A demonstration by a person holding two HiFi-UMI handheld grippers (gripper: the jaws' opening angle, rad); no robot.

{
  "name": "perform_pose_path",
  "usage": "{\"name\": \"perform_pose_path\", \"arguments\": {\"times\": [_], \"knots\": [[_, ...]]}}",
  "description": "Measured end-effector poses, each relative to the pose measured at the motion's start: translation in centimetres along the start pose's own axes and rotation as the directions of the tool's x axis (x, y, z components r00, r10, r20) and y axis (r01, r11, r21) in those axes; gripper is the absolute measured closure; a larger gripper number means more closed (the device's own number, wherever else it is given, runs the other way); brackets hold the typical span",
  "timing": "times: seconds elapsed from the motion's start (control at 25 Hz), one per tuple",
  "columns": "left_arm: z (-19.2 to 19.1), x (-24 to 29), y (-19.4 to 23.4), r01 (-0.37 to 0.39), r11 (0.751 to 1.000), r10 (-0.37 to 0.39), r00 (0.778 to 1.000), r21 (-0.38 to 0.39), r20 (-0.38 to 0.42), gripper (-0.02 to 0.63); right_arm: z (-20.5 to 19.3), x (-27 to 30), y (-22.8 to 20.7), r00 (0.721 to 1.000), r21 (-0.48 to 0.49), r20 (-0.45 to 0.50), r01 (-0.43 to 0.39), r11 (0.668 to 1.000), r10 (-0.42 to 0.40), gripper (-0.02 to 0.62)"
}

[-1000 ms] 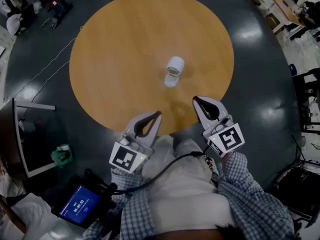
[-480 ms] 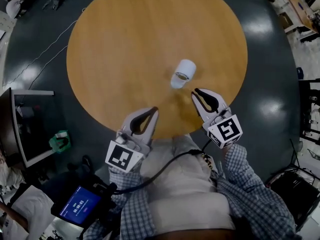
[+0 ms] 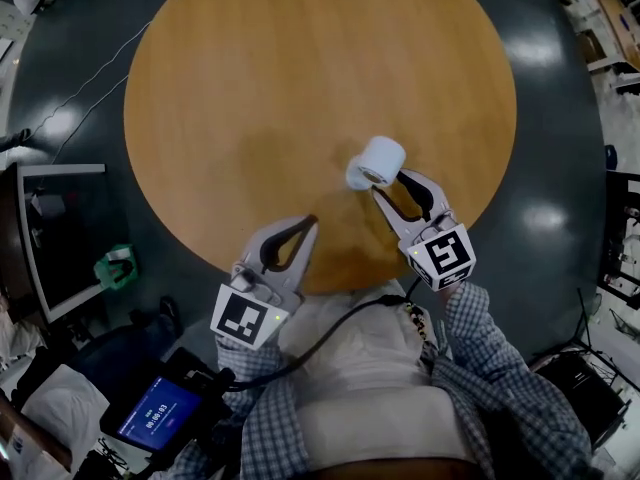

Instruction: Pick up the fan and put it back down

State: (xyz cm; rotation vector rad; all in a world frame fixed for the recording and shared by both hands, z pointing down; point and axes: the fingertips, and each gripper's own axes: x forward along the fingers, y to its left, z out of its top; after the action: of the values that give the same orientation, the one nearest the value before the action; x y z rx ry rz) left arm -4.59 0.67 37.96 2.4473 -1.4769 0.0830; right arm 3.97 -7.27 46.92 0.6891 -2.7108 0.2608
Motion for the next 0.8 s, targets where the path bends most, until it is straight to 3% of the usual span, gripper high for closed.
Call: {"name": "perform_pose_path", "arguments": {"times": [0.44, 0.6, 0.8], "knots": [[-1.0, -1.6, 1.9, -0.079, 0.997, 0.079, 0.997, -0.005, -0.011, 0.606, 1.7, 5.1, 1.4, 0.994, -0.031, 0.080, -0.068, 0.997, 0.070, 0.397], [-1.3, -1.8, 2.2, -0.089, 0.996, 0.089, 0.996, -0.001, -0.012, 0.606, 2.9, 5.7, 2.1, 0.988, -0.070, 0.121, -0.090, 0.994, 0.098, 0.446], [-1.5, -1.8, 2.0, -0.084, 0.996, 0.084, 0.996, -0.004, -0.008, 0.606, 2.3, 5.4, 2.0, 0.992, -0.088, 0.101, -0.063, 0.994, 0.072, 0.449]]}}
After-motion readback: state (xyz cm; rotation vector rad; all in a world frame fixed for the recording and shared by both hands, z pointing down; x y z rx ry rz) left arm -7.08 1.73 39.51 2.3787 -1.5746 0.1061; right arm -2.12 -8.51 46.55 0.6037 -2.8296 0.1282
